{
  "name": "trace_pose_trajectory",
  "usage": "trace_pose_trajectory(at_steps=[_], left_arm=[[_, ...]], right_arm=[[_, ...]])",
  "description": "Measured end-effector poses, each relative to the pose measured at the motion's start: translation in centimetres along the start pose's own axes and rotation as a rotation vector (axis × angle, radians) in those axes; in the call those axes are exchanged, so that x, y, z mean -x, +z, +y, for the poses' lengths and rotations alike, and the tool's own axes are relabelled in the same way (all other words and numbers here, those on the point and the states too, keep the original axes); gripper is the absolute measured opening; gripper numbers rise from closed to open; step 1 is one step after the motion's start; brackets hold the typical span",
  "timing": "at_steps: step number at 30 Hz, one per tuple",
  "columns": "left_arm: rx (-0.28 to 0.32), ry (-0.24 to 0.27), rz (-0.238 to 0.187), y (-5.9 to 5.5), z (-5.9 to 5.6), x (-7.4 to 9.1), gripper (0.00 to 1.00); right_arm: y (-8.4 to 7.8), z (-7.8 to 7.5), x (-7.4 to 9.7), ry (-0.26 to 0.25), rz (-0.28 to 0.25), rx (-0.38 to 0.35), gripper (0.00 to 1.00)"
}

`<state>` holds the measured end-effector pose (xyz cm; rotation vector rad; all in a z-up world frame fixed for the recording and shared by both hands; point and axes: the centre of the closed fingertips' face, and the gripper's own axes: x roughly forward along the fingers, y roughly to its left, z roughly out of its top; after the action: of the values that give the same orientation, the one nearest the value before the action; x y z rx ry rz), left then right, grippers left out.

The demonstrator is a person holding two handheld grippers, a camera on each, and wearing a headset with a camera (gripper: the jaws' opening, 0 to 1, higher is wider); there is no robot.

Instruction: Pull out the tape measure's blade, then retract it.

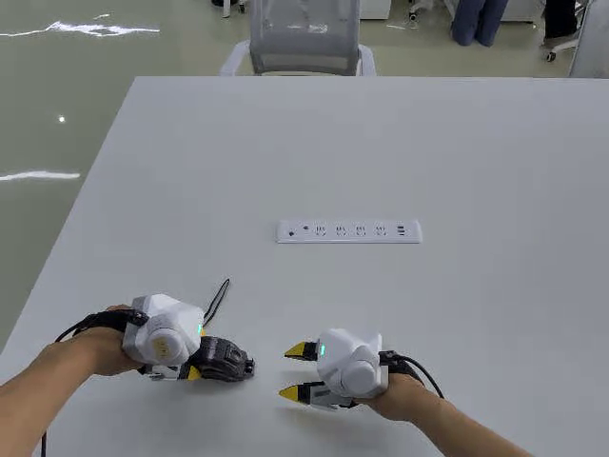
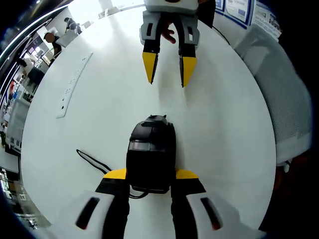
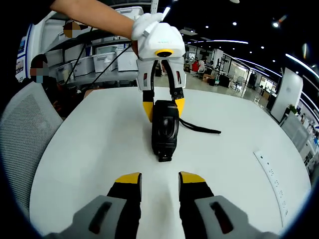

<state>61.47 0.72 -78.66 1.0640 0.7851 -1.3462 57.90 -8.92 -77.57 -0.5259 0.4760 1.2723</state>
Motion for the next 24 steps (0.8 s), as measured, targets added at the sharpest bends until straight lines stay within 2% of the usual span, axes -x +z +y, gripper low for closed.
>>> trace_pose_trajectory(at_steps=[7,11,24], left_arm=[[0.009,-0.017,-0.011,0.0,0.0,0.0,0.27],[0.004,-0.021,-0.013,0.0,0.0,0.0,0.27],[0.026,-0.025,-0.031,0.0,0.0,0.0,0.27]], right_arm=[[0.6,-0.2,-2.1,0.034,0.012,0.018,0.28],[0.6,-0.6,-3.1,0.029,0.013,0.022,0.26],[0.4,-0.7,-5.1,0.061,0.037,0.029,0.23]])
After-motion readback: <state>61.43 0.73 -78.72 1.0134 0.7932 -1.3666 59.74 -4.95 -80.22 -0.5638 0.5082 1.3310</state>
